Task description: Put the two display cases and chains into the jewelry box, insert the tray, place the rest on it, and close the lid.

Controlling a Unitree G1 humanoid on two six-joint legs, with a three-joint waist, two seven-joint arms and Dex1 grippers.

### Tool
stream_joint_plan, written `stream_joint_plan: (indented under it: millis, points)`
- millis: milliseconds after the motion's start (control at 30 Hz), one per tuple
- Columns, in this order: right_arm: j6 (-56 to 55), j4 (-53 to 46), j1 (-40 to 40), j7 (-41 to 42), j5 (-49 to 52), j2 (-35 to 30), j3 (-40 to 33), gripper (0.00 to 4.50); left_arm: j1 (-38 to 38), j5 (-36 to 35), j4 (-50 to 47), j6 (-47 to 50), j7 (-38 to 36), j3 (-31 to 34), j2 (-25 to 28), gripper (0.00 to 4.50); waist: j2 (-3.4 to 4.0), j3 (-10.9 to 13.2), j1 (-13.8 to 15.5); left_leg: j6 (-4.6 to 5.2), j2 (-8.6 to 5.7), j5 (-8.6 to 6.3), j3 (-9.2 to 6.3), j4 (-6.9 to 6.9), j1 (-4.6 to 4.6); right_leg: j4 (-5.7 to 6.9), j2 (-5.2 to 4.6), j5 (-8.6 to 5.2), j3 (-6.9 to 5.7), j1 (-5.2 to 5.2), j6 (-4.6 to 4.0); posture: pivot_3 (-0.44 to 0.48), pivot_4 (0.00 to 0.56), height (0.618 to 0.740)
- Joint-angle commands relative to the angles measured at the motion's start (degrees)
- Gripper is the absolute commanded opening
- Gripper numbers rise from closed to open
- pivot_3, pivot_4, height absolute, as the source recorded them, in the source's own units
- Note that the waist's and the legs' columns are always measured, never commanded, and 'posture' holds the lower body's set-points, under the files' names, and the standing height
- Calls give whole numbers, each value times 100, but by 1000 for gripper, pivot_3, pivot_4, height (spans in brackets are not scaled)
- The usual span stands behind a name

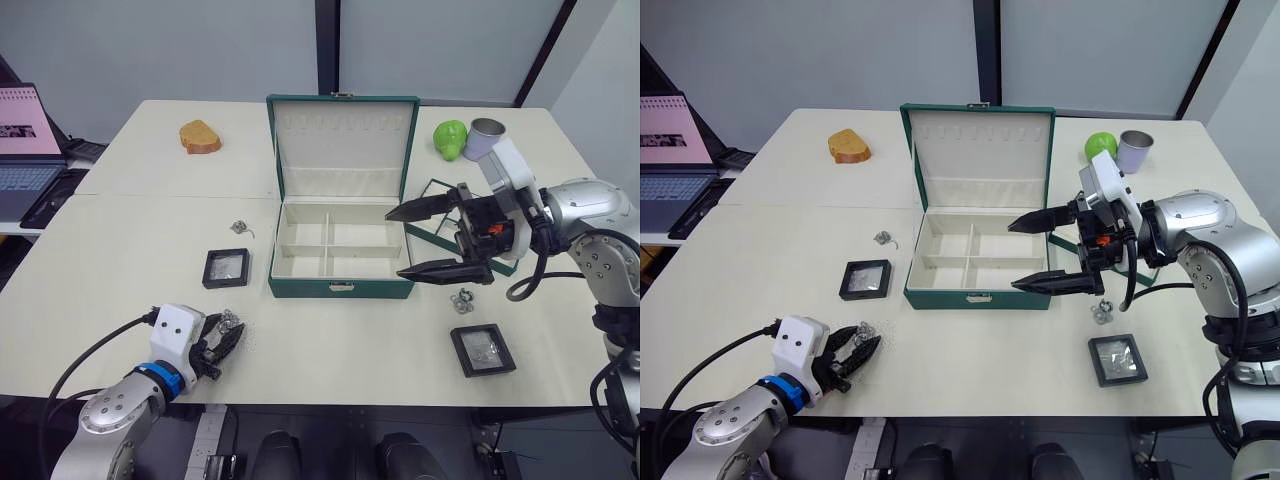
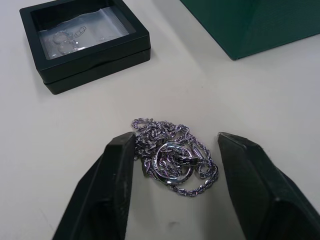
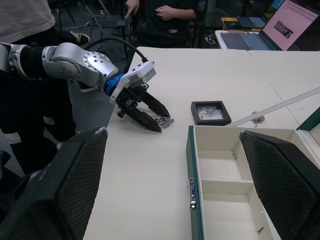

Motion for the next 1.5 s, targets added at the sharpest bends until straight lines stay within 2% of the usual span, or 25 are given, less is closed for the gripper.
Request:
stream_joint_plan:
  millis: [33,100,133,433,700,1033,1233,1300,1500]
  points:
    - [-52,-37,-151,20,-25,-95,-149,4500,122,120,298,68,-21,-168,25,1200,0,0,0,0,0,0,0,0,0,0,0,0,0,0,0,0,150,740]
    - [-55,-25,-160,27,-33,-96,-154,4500,107,132,337,33,-15,-186,23,685,0,0,0,0,0,0,0,0,1,-1,0,0,0,1,0,0,150,740]
    - [-54,-19,-167,24,-33,-94,-160,4500,98,153,363,-2,-7,-199,23,608,2,-1,0,0,0,0,0,0,1,-1,0,0,-1,1,0,0,150,740]
    - [-50,29,-163,-4,-31,-96,-209,4500,6,91,402,-276,47,-135,-110,608,9,-5,11,1,-1,0,0,0,1,-2,0,0,0,3,0,0,150,740]
    - [-108,154,-220,36,-93,-141,-207,4500,27,-595,-578,9,212,418,-269,608,3,-1,5,0,0,0,-1,0,-5,-10,0,0,-2,1,0,0,150,740]
    - [-241,459,-416,196,-246,-25,-89,4500,-314,-1053,-1366,609,550,622,-127,608,1,1,-2,-2,0,1,-2,0,-6,-14,0,0,-1,2,0,0,150,740]
    - [-279,537,-448,254,-303,15,-69,4500,-160,-789,-1241,591,576,490,-50,608,1,2,-4,-4,0,2,-1,0,-6,-18,0,0,0,1,0,0,150,740]
    - [-276,537,-446,248,-315,29,-76,4500,-23,-417,-892,365,542,275,2,608,1,2,-4,-4,0,2,-1,0,-6,-19,0,0,1,2,0,0,150,740]
    - [-232,471,-415,231,-333,23,-116,4500,-96,-162,-475,47,535,-71,-179,608,-1,4,3,-3,0,2,-1,-1,-7,-23,0,0,0,1,0,0,150,740]
